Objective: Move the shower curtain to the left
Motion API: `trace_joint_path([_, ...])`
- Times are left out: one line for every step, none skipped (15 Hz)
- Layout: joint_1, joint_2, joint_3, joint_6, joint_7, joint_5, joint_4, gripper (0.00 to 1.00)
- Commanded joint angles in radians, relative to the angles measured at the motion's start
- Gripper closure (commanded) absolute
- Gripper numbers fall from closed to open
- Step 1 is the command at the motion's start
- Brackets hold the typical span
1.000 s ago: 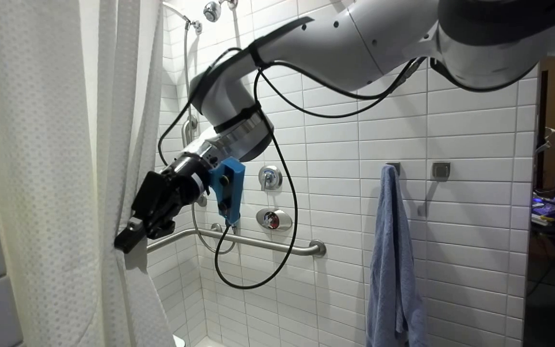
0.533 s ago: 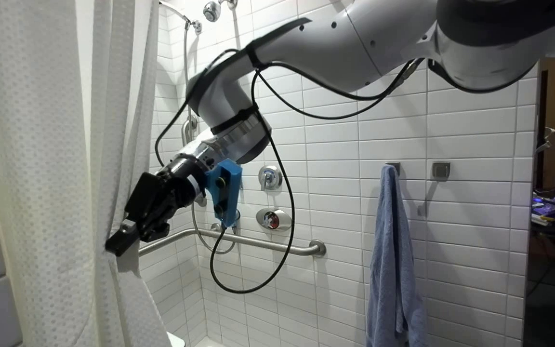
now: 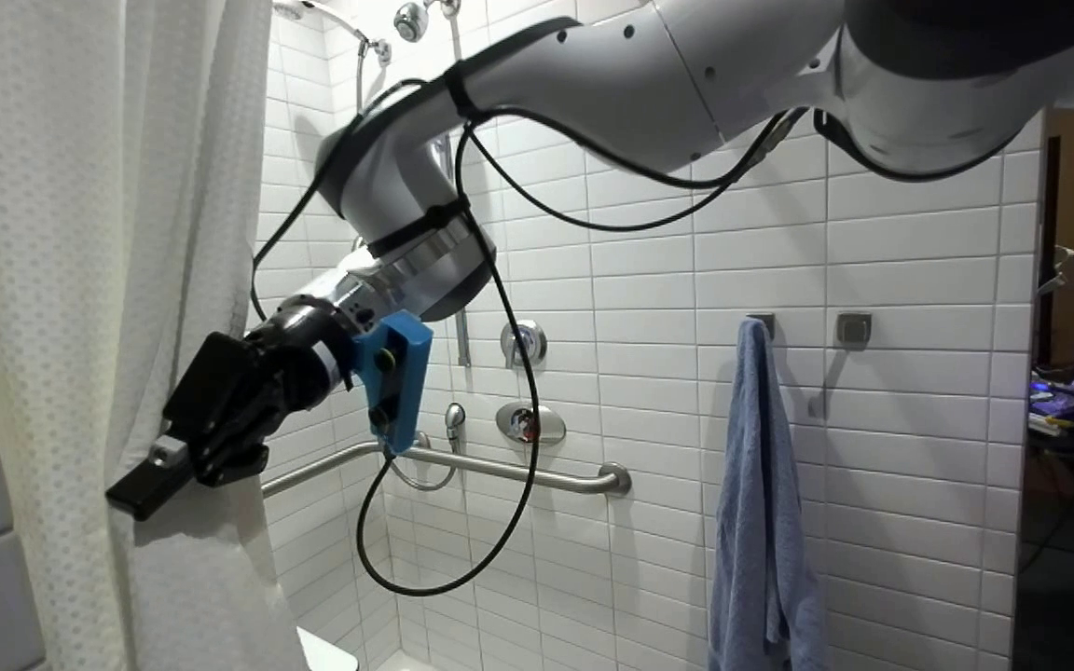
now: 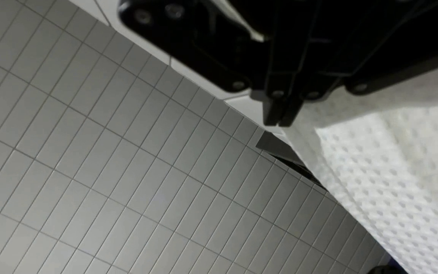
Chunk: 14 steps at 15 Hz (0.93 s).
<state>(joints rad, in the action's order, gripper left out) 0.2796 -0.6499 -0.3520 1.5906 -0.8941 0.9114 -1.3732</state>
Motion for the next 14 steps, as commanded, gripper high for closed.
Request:
trace_joint_path([0.018,-0.004,0.017,0.01,-0.003,-0.022,0.026,0.68])
trace_joint_path([0.015,0.0,0.024,0.012,-0.002,-0.033,0.023,0.63])
trace_joint_path([0.012,0.007,0.033,0.015,-0.004,-0.051,0.019,0.55])
trace_joint_path([0.008,0.011,0.043,0.013,0.0,-0.072,0.02,0.49])
trace_joint_path([0.004,0.015,0.054,0.015,0.002,-0.099,0.022,0.41])
trace_joint_path([-0.001,0.02,0.064,0.015,0.004,-0.131,0.026,0.34])
trace_joint_path([-0.007,0.023,0.075,0.015,0.009,-0.166,0.031,0.27])
trace_joint_path([-0.012,0.027,0.085,0.018,0.016,-0.206,0.038,0.2])
trace_joint_path([-0.019,0.031,0.094,0.02,0.021,-0.245,0.045,0.14])
trace_joint_path([-0.026,0.036,0.105,0.026,0.026,-0.289,0.053,0.05])
trace_joint_path([-0.033,0.04,0.113,0.034,0.034,-0.331,0.063,0.01])
trace_joint_path([-0.039,0.046,0.118,0.043,0.045,-0.374,0.072,0.0])
trace_joint_path([-0.045,0.051,0.125,0.051,0.059,-0.421,0.081,0.0])
trace_joint_path([-0.052,0.054,0.129,0.047,0.078,-0.471,0.096,0.0])
